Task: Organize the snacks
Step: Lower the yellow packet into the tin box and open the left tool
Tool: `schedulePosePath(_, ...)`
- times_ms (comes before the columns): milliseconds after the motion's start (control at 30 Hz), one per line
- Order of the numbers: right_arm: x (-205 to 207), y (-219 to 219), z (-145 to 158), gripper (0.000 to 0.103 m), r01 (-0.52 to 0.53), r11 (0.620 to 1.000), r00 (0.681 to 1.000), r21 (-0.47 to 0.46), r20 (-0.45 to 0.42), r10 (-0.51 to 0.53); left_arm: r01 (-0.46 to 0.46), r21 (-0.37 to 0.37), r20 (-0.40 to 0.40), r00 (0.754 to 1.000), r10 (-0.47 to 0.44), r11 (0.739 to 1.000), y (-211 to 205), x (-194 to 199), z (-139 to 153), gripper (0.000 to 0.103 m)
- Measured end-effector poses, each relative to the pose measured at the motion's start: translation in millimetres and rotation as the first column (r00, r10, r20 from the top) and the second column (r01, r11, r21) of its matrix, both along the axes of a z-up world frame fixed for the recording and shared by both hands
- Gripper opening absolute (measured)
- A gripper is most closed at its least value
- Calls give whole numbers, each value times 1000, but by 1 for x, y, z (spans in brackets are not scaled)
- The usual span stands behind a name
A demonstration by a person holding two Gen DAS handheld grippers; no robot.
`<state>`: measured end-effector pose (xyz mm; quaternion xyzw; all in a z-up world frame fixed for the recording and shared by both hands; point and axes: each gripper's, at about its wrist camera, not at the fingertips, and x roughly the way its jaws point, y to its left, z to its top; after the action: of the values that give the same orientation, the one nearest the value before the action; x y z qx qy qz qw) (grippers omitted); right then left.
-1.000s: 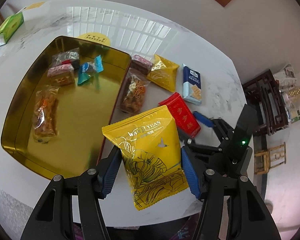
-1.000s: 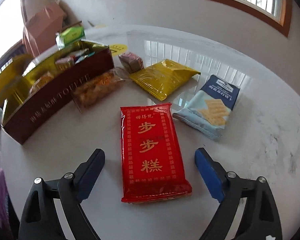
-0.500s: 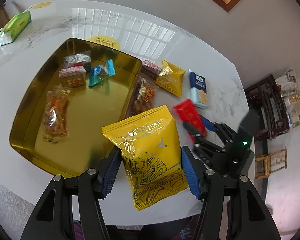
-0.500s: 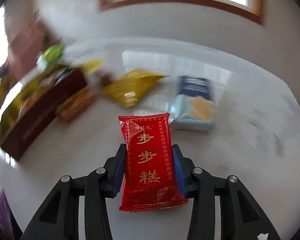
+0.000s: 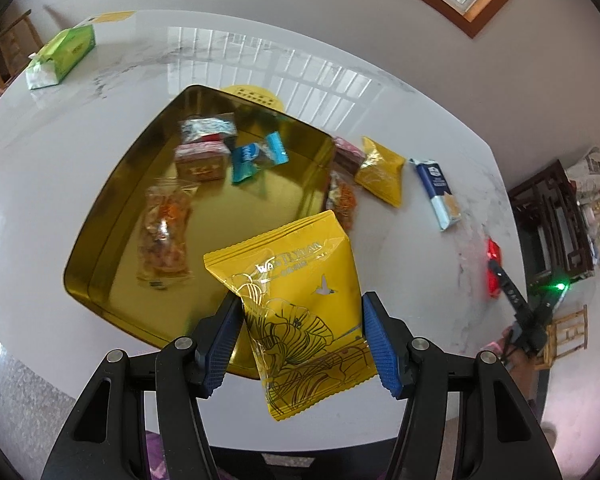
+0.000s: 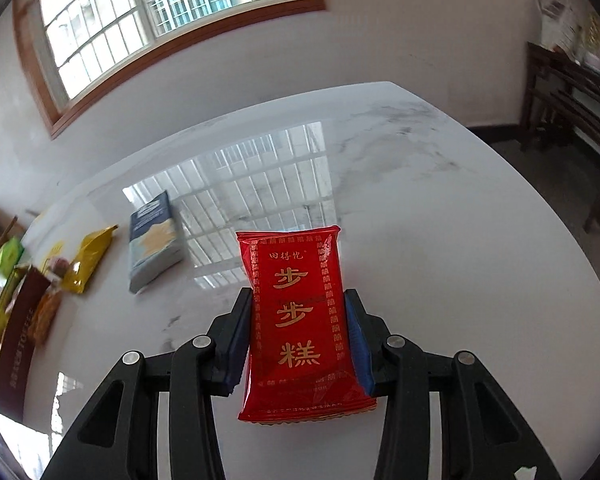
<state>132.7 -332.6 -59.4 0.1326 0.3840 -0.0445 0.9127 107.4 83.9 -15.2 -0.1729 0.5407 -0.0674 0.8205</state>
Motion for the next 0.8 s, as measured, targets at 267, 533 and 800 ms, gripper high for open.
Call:
schedulePosePath(267,4,-12,-3,40,20,1000,1000,22,-21,-19,-23,47,23,1000,21,999,14,6,-3,60)
schedulePosePath(533,6,-11,-5,40,18,1000,999,2,-31,-18,-6,109,42,999,2,994,19,24,-9,60)
schedulePosePath(800,5,-10,-4,41,16,1000,999,-13,-38,-17,68,166,57,995,-79,984,14,62,-25,60)
